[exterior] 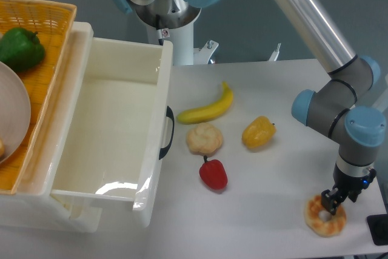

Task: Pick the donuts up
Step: 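Lower the open gripper onto the donut ring and close it, then lift the grasped donut up off the table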

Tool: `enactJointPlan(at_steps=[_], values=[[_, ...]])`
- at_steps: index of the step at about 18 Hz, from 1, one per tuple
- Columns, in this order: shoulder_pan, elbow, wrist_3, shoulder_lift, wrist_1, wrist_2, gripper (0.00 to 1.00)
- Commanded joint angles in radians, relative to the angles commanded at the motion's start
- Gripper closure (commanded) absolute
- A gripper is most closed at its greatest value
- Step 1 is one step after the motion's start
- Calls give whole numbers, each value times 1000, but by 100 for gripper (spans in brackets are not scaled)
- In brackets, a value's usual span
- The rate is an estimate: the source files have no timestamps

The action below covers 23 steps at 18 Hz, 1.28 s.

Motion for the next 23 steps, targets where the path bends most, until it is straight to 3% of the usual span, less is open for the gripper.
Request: enactJointPlan(at_steps=[9, 14, 16, 19, 23], values=[[-14, -3, 2, -2, 0, 0, 53], [-15, -9, 14, 3, 0, -2, 86], [-15, -15, 32, 9, 0, -2, 87], [-15, -54, 75, 47, 0, -2, 87], [-17, -130, 165, 144, -5, -3, 92]])
